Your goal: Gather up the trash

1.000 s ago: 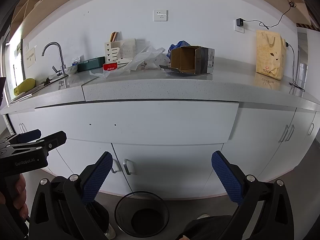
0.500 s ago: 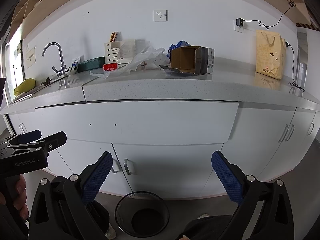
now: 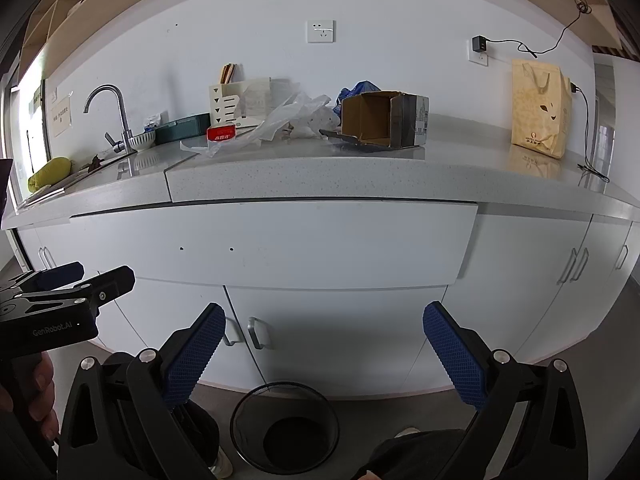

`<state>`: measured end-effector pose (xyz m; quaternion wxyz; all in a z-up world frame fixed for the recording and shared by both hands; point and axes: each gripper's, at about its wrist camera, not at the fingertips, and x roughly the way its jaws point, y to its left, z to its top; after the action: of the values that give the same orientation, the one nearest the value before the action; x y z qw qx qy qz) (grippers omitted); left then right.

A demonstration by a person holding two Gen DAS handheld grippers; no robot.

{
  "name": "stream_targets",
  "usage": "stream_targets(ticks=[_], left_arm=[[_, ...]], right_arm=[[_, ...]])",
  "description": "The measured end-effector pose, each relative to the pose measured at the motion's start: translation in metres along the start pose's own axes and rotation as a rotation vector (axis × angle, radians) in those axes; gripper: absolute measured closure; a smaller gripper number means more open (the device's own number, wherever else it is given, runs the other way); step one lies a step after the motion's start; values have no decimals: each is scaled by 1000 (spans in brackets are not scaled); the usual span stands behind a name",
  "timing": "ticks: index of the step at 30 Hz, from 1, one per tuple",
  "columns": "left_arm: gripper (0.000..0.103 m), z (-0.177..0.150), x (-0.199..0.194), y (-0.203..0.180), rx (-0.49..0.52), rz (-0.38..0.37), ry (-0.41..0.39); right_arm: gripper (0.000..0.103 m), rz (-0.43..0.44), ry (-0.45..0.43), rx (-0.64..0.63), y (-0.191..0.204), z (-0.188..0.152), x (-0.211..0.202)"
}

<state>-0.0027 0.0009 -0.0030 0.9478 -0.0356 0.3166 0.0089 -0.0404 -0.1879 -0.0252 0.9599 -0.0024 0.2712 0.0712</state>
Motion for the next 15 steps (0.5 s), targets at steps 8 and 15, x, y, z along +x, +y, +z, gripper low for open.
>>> stream_targets(ticks=[8, 15], left_arm=[[4, -1, 2, 0, -2, -6, 3], [4, -1, 1, 1, -3, -7, 0]], right_arm=[[3, 1, -2, -2, 1, 0, 0], [3, 3, -1, 0, 0, 0, 1]])
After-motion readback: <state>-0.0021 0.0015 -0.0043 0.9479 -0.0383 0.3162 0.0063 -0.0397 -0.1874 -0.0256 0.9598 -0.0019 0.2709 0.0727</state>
